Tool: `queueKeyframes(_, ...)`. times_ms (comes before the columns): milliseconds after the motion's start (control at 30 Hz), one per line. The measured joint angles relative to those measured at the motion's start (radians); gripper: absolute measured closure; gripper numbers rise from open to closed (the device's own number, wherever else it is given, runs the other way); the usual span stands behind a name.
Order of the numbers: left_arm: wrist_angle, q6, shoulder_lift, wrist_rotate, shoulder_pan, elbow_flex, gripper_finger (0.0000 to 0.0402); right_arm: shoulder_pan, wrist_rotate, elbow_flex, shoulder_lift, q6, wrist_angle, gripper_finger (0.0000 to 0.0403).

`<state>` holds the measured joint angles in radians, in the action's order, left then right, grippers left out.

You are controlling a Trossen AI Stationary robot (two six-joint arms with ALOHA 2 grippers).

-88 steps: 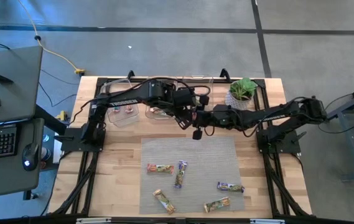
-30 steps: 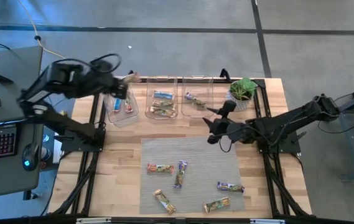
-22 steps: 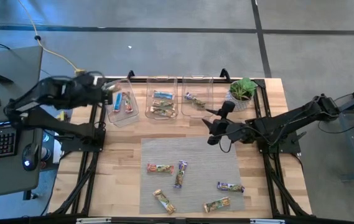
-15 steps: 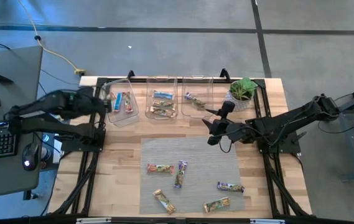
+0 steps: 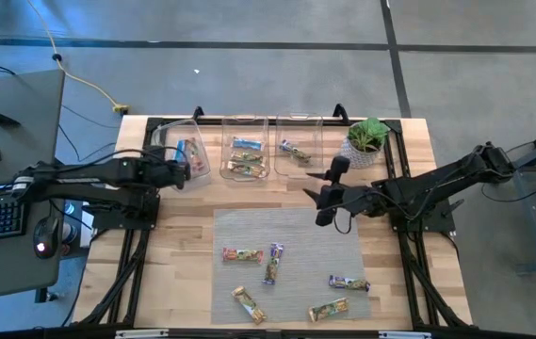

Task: Pick and place Granola Bars by type
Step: Put the red granola bar into the left transparent bin, then put the blue granola bar into the right transparent bin

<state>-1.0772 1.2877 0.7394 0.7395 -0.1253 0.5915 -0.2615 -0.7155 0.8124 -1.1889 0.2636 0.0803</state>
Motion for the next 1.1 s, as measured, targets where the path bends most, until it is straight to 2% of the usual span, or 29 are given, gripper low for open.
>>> queueKeyframes(167, 0.044, -0.019, 0.005, -0.003, 0.000, 0.003, 0.0240, 0.000, 0.006, 0.000, 0.000, 0.005, -0.005, 0.0207)
queueKeyframes(267, 0.078, -0.086, 0.002, 0.005, 0.000, 0.053, 0.0237, 0.000, 0.027, 0.000, 0.000, 0.014, -0.027, 0.0208)
queueKeyframes(333, 0.096, -0.160, 0.002, 0.009, 0.000, 0.116, 0.0236, 0.000, 0.065, 0.000, 0.000, 0.015, -0.038, 0.0208)
queueKeyframes(433, 0.145, -0.299, 0.002, 0.000, 0.001, 0.232, 0.0236, 0.000, 0.178, 0.000, 0.000, 0.016, -0.043, 0.0208)
queueKeyframes(533, 0.253, -0.479, 0.002, -0.121, 0.001, 0.335, 0.0236, 0.000, 0.327, 0.000, -0.001, 0.017, -0.043, 0.0208)
queueKeyframes(633, 0.411, -0.638, 0.002, -0.336, 0.001, 0.388, 0.0236, 0.000, 0.486, 0.000, -0.013, 0.003, -0.046, 0.0208)
queueKeyframes(700, 0.520, -0.695, 0.003, -0.444, 0.002, 0.393, 0.0236, -0.001, 0.551, 0.000, -0.036, 0.001, -0.052, 0.0208)
queueKeyframes(767, 0.586, -0.727, 0.012, -0.493, 0.002, 0.393, 0.0236, -0.005, 0.588, 0.000, -0.076, -0.002, -0.075, 0.0208)
queueKeyframes(867, 0.607, -0.763, 0.039, -0.486, 0.001, 0.393, 0.0236, -0.011, 0.643, 0.000, -0.177, -0.001, -0.147, 0.0208)
queueKeyframes(1000, 0.588, -0.786, 0.087, -0.393, 0.001, 0.393, 0.0236, -0.016, 0.670, 0.000, -0.330, 0.006, -0.286, 0.0208)
queueKeyframes(1100, 0.584, -0.786, 0.124, -0.376, 0.001, 0.393, 0.0236, -0.009, 0.698, 0.000, -0.414, 0.020, -0.353, 0.0208)
